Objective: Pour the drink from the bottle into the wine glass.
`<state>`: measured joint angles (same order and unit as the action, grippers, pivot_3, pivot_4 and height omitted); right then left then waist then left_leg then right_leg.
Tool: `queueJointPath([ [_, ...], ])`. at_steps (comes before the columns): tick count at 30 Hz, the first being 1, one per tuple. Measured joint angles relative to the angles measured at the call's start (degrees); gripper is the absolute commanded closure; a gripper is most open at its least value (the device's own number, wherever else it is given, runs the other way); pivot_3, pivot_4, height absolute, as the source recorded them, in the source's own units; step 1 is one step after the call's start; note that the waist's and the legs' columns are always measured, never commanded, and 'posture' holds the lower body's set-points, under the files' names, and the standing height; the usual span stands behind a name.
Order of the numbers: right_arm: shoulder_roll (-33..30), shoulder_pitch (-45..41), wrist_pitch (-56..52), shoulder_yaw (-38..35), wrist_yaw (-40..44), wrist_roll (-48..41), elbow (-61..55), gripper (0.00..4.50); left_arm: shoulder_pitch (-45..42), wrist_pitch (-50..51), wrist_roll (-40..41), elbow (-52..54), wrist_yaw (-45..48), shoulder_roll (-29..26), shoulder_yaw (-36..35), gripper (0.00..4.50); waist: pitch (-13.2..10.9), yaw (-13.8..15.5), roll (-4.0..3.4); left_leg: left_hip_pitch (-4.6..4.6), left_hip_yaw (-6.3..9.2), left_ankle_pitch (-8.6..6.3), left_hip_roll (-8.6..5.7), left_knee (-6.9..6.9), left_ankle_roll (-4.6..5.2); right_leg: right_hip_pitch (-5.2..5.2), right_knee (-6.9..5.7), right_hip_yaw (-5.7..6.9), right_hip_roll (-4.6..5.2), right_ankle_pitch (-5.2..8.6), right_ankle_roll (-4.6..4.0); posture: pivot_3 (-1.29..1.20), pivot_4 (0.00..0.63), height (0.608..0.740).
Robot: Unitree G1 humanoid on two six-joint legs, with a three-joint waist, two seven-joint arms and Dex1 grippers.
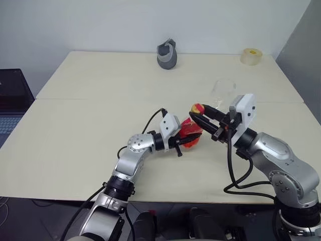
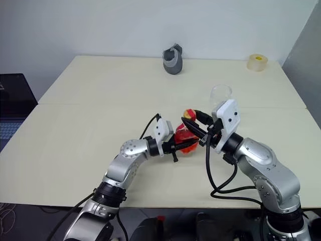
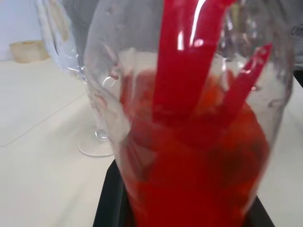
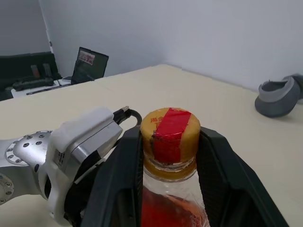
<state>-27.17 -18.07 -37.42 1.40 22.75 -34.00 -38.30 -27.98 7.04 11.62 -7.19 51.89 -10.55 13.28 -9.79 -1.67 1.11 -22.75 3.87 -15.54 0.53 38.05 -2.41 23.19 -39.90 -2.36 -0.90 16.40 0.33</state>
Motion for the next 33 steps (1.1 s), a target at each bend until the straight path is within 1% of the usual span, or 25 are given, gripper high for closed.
queueJointPath([
  [7, 0.61, 0.76, -0.82, -0.33, 0.56, -1.24, -0.33, 3.26, 0.62, -0.06, 0.00, 0.34, 0.17, -0.38, 0.07, 3.73, 0.00, 0.02, 0.00, 0.00, 0.08, 0.00, 0.01, 0.00, 0.00, 0.00, 0.00, 0.01, 0.01, 0.00, -0.01, 0.00, 0.150, 0.740],
  [15, 3.64, 1.95, -6.29, -3.68, -2.86, -8.07, -0.71, 3.26, 1.75, -0.04, -0.29, 0.81, 0.51, -0.62, 1.20, 3.73, 0.00, 0.00, 0.00, 0.00, 0.11, 0.00, 0.01, 0.00, 0.00, 0.00, -0.01, 0.00, 0.01, 0.00, -0.01, 0.00, 0.150, 0.740],
  [19, 3.67, 1.71, -9.03, -5.48, -4.32, -11.85, -0.73, 3.26, 1.75, -0.08, -0.41, 0.81, 0.89, -0.78, 1.54, 3.73, 0.00, 0.00, 0.00, -0.01, 0.10, 0.00, 0.00, 0.00, 0.00, 0.00, 0.00, 0.00, 0.01, 0.00, -0.01, 0.00, 0.150, 0.740],
  [22, 3.29, 1.56, -9.89, -5.98, -4.57, -12.85, -0.90, 3.26, 1.75, -0.19, -0.50, 0.81, 1.23, -0.88, 1.57, 3.73, 0.00, 0.00, 0.00, 0.00, 0.10, 0.00, 0.00, 0.00, 0.00, 0.00, 0.00, 0.00, 0.01, 0.00, -0.01, 0.00, 0.150, 0.740],
  [24, 1.60, 1.43, -9.64, -5.49, -4.07, -11.77, -1.59, 3.26, 1.75, -0.51, -0.50, 0.80, 1.27, -0.89, 1.56, 3.73, 0.00, 0.00, 0.00, -0.01, 0.10, 0.00, 0.00, -0.01, 0.00, 0.00, 0.00, 0.01, 0.01, 0.00, 0.00, 0.00, 0.150, 0.740],
  [26, -1.08, 0.89, -7.68, -3.42, -2.64, -8.49, -2.84, 3.26, 1.70, -1.47, -0.42, 0.80, 1.15, -0.93, 1.43, 3.73, 0.00, 0.00, 0.00, 0.00, 0.09, 0.00, -0.01, 0.00, 0.00, 0.00, 0.01, 0.01, 0.01, 0.00, 0.00, 0.00, 0.150, 0.740],
  [33, -2.01, 0.33, -0.82, 2.05, -0.16, 0.80, -3.32, 3.27, 1.55, -2.77, -0.13, 0.80, 1.12, -1.14, 0.68, 3.74, 0.00, 0.00, 0.00, -0.01, 0.10, 0.00, -0.01, 0.00, 0.00, 0.00, 0.01, 0.01, 0.00, 0.00, 0.00, 0.00, 0.150, 0.740],
])
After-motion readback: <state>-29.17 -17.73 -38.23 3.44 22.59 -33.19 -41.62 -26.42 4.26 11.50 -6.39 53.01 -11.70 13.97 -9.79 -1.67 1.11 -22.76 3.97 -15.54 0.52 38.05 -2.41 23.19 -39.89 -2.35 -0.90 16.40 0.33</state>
